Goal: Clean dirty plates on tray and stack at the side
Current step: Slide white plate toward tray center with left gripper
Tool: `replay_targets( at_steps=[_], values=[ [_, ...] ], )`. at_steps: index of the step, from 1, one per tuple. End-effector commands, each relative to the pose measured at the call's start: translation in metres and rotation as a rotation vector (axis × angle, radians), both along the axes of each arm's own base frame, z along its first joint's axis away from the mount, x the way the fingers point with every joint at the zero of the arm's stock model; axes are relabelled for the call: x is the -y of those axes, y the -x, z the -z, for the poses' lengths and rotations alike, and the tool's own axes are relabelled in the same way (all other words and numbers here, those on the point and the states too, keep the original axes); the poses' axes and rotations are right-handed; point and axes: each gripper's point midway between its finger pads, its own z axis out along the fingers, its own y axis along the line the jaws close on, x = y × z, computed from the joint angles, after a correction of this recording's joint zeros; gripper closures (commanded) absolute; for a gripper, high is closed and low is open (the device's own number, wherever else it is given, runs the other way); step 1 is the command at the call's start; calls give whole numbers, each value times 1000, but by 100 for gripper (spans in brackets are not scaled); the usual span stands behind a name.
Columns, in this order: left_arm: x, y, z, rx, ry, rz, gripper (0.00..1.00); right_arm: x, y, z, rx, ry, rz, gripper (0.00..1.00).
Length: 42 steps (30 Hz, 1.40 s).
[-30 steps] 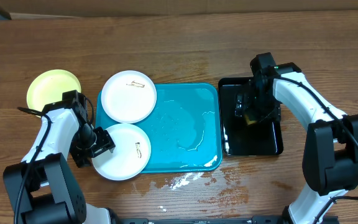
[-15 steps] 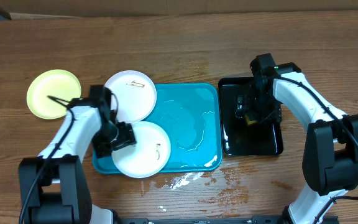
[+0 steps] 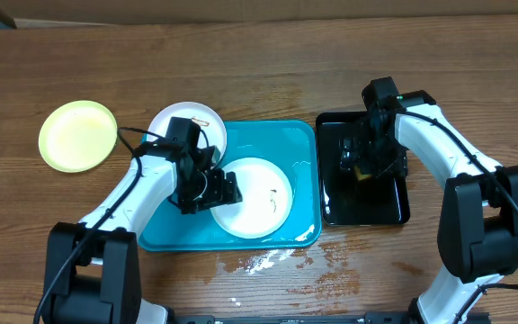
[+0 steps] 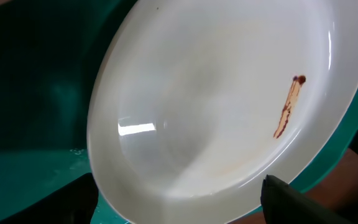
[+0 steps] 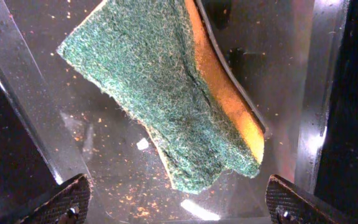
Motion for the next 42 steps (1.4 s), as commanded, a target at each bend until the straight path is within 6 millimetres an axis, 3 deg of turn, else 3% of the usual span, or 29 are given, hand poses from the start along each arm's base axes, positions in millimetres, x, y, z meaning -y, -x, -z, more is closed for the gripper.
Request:
replay_targets(
  at_steps=[1, 8, 22, 29, 33, 40, 42],
  values=[
    [-1, 1, 4, 11, -19, 27, 18, 1, -9, -14, 54, -2, 4, 8],
    [-36, -7, 14, 50, -233, 14, 23, 1, -7, -14, 44, 0, 4, 6],
    [-14, -15, 26, 114, -210, -44, 43, 0, -15, -14, 76, -6, 4, 3],
    [-21, -12, 30, 121, -292, -48, 68, 1, -15, -14, 77, -2, 4, 3],
    [-22, -10, 31, 105, -304, -86, 96, 6, -27, -14, 130, 31, 5, 3],
    [-29, 14, 33, -33, -334, -238, 96, 6, -27, -14, 133, 31, -29, 3],
    [-29, 15, 33, -36, -335, -237, 85, 6, -27, -13, 134, 31, -46, 3]
  ],
)
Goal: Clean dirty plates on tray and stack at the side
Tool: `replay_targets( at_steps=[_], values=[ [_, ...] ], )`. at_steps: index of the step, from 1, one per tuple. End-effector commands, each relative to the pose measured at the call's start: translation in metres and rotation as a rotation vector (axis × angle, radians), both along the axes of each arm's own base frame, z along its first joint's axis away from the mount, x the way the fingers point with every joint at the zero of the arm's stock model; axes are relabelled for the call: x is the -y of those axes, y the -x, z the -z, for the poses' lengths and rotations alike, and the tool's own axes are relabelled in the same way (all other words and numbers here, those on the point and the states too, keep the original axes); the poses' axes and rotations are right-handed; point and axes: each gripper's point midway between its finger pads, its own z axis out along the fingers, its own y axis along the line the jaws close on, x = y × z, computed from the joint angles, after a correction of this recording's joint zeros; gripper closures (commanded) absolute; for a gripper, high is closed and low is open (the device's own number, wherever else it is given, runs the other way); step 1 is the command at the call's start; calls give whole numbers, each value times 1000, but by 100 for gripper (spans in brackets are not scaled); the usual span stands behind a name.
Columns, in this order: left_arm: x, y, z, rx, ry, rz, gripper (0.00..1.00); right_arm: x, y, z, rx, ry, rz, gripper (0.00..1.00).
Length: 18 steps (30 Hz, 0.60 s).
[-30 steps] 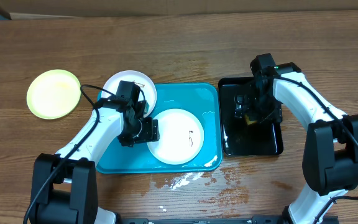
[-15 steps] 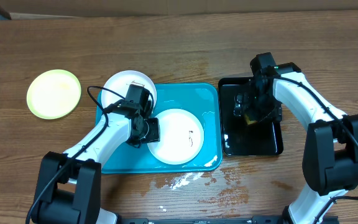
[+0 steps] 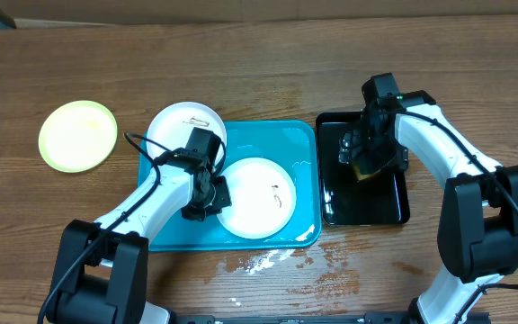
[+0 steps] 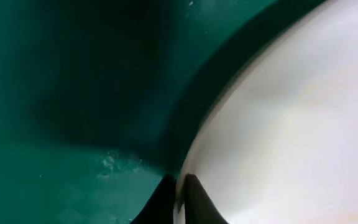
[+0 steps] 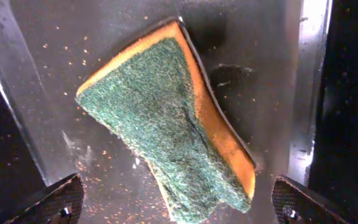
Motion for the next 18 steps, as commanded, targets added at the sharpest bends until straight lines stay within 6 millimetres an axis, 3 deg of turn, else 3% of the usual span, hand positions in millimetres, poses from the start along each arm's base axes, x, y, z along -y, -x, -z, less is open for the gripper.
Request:
replay_targets(
  at_steps=[1, 3, 5, 6, 8, 12, 13, 16, 17, 18],
  values=[
    [-5, 7, 5, -24, -34, -53, 75, 2, -8, -13, 55, 5, -32, 3],
    [-5, 6, 5, -21, -35, -52, 50, 2, -10, -11, 67, 4, -53, 4],
    [-5, 2, 4, -1, -32, -32, 46, 1, -11, -10, 71, 3, -53, 8],
    [-4, -1, 4, 14, -33, -15, 49, 1, -10, -9, 70, 3, -52, 11],
    [-4, -8, 4, 47, -35, 26, 68, 2, -8, -5, 66, 4, -52, 16],
    [-4, -12, 4, 66, -42, 40, 92, 3, -5, 8, 72, 4, -56, 20],
    [-4, -12, 4, 62, -42, 30, 96, 3, -4, 12, 74, 3, -56, 27],
    [-5, -9, 4, 49, -43, -16, 96, 4, 2, 18, 62, 3, -43, 64],
    [-5, -9, 4, 48, -43, -25, 96, 4, 2, 19, 60, 3, -28, 72],
    [-5, -10, 4, 49, -42, -30, 94, 4, 2, 18, 60, 0, -8, 72]
  ],
)
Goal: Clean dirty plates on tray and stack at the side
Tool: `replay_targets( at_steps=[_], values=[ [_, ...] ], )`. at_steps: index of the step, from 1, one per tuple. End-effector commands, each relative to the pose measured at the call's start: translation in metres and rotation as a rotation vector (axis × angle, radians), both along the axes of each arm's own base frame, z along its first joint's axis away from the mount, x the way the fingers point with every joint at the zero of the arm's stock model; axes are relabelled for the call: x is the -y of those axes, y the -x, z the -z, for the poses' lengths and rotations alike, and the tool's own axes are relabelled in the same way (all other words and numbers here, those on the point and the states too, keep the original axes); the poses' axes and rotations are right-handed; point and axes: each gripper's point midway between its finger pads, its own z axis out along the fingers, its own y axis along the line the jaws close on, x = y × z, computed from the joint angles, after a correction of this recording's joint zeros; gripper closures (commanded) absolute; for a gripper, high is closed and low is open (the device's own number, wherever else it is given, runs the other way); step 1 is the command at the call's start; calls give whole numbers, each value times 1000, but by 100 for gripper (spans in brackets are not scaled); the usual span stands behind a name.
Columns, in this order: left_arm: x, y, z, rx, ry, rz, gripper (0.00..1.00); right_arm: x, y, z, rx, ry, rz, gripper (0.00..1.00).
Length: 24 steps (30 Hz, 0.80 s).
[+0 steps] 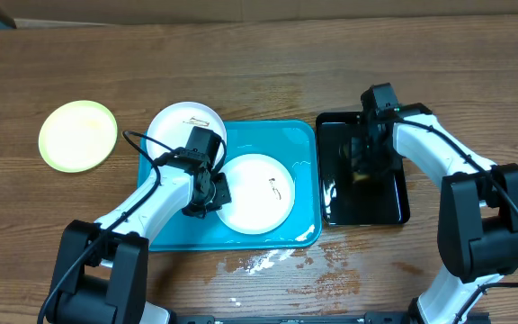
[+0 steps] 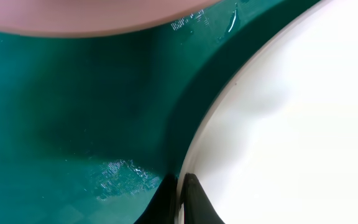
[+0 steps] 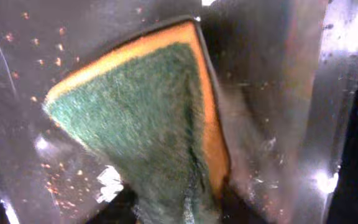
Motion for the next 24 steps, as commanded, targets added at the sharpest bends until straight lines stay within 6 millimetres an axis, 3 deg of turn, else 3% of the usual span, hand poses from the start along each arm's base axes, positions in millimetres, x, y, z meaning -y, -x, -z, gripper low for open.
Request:
replay_targets(
  at_steps=[1, 3, 5, 8, 13, 19, 21, 22, 23, 24],
  values=[
    [-5, 3, 4, -11, -34, -33, 89, 1, -2, -10, 24, -6, 58, 70],
    [-6, 0, 3, 4, -41, -35, 78, -2, -6, -18, 24, -26, 83, 63],
    [-9, -2, 3, 14, -55, -37, 77, -4, -12, -30, 29, -40, 100, 48],
    [-8, -1, 3, 6, -51, -36, 76, -6, -20, -43, 43, -43, 101, 34],
    [-9, 4, 4, -14, -59, -35, 73, -3, -10, -37, 11, -32, 102, 31],
    [-10, 5, 4, -15, -59, -34, 72, 1, 15, -12, -56, -16, 102, 30],
    [-10, 4, 4, -11, -59, -35, 74, 2, 19, -5, -60, -15, 101, 38],
    [-10, 3, 4, -8, -60, -35, 78, 2, 21, -1, -60, -15, 101, 53],
    [-9, 3, 4, -6, -59, -35, 81, 2, 22, 1, -59, -15, 102, 78],
    [-9, 2, 4, -4, -58, -35, 85, 2, 22, 3, -56, -16, 101, 91]
  ],
)
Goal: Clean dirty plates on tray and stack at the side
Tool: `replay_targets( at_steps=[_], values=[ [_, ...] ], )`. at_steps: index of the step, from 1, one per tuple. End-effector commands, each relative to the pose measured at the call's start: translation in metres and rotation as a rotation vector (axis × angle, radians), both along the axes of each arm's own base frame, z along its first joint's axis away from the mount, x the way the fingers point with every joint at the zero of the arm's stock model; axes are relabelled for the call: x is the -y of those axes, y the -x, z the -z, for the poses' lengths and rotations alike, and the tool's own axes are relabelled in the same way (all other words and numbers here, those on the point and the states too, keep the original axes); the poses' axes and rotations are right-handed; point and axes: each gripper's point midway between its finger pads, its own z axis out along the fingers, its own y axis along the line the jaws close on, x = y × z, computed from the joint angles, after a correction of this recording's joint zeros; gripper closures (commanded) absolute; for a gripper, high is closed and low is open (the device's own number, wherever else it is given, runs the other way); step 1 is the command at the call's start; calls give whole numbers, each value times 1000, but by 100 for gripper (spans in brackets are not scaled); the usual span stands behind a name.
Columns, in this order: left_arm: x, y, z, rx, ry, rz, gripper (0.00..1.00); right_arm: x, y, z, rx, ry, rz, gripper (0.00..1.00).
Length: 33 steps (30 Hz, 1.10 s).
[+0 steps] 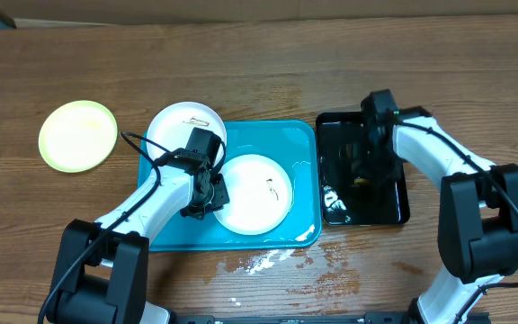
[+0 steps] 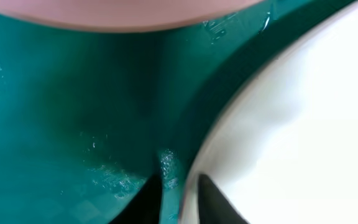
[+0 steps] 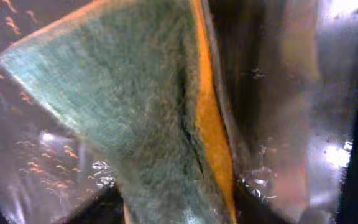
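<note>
A white plate (image 1: 254, 196) with a small brown smear lies in the blue tray (image 1: 299, 144). My left gripper (image 1: 207, 196) sits at its left rim. In the left wrist view the gripper (image 2: 179, 202) is slightly open: one finger over the plate (image 2: 291, 124), the other over the wet tray floor (image 2: 73, 112), the rim between them. A green and orange sponge (image 3: 135, 106) lies in the black tray (image 1: 394, 211). My right gripper (image 1: 367, 166) is down in that tray, shut on the sponge (image 1: 363, 179).
A second white plate (image 1: 183, 124) rests on the blue tray's upper left corner. A yellow-green plate (image 1: 77, 135) lies on the wooden table at the left. Water and white specks (image 1: 268, 259) lie on the table in front of the blue tray.
My left gripper's fingers, pinched on the plate's rim, now stand a little apart around it. My right gripper has come lower onto the sponge, which now fills its view.
My left gripper was open beside the smeared plate and my right gripper wide open above the sponge. Then the left fingers were pinched on the plate's left rim. Later the right fingers had closed in on the sponge; now they squeeze it and the left fingers have parted.
</note>
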Motion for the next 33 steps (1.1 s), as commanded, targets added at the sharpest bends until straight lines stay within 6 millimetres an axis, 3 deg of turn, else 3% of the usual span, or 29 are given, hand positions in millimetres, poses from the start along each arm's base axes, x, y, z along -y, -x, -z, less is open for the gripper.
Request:
replay_targets(
  at_steps=[1, 3, 4, 5, 6, 8, 12, 19, 23, 27, 28, 30, 31, 33],
  values=[
    [-1, 0, 2, 2, -16, -4, 90, 1, 0, -3, 23, -11, 11, 96],
    [-1, 0, 2, 2, -16, -4, 91, 0, -6, -6, 44, -15, 10, 96],
    [-1, 0, 2, 2, -16, 1, 88, -1, -10, -10, 56, -17, 10, 87],
    [-1, 0, 2, 2, -17, 6, 81, -1, -15, -14, 67, -20, 8, 60],
    [-1, 0, 2, 2, -17, 11, 71, -2, -20, -20, 78, -21, 9, 44],
    [-1, 1, 2, 2, -18, 21, 64, -4, -31, -31, 104, -26, 10, 32],
    [-1, 1, 2, 2, -18, 25, 63, -7, -48, -40, 165, -37, 10, 22],
    [-1, 1, 2, 2, -19, 29, 62, 1, -61, -30, 240, 9, 17, 20],
    [-1, 1, 2, 2, -20, 33, 63, 1, -61, -21, 253, 6, 17, 22],
    [-1, 0, 2, 3, -20, 33, 65, 1, -61, -14, 271, 2, 17, 32],
    [-1, 1, 2, 2, -20, 33, 67, 1, -61, -13, 274, 2, 17, 41],
    [-1, 1, 2, 2, -20, 33, 68, 0, -63, -14, 282, -3, 18, 81],
    [-2, 0, 2, 4, -22, 33, 69, -1, -66, -15, 294, -5, 18, 93],
    [-3, -1, 2, 12, -32, 31, 70, -2, -73, -17, 321, -11, 19, 96]
  ],
)
